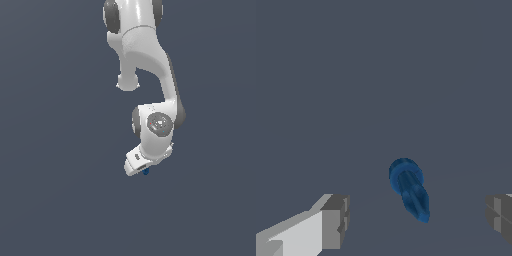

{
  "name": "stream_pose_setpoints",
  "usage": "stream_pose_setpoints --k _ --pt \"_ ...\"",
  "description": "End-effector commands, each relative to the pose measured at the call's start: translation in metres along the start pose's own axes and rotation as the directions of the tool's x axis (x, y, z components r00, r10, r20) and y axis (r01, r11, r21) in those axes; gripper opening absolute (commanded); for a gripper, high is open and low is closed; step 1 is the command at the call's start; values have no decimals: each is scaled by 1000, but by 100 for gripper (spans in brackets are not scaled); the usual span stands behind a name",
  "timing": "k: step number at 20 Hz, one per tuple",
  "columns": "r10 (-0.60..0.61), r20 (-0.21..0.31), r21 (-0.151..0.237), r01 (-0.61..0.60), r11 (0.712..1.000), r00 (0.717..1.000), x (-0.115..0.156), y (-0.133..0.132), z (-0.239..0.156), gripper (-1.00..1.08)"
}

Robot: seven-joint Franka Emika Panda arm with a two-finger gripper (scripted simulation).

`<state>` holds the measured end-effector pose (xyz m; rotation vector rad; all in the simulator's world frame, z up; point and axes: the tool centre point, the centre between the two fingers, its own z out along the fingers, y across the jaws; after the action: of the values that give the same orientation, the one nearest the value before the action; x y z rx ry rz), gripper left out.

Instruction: Pick up the object and move it to a goal position.

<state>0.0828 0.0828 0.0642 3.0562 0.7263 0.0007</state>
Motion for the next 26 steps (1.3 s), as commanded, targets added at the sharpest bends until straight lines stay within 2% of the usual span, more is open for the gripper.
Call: stream_pose_setpoints --k 1,8,9,20,26 --pt "-1 1 0 1 1000 1000 0 0 14 100" --pt "-2 0 0 2 1000 1000 1 0 22 100" --pt "-2 0 0 2 1000 1000 1 0 22 -100" --pt "-2 0 0 2 1000 1000 1 0 21 -100" --pt "-2 0 0 2 1000 1000 -6 9 10 -100"
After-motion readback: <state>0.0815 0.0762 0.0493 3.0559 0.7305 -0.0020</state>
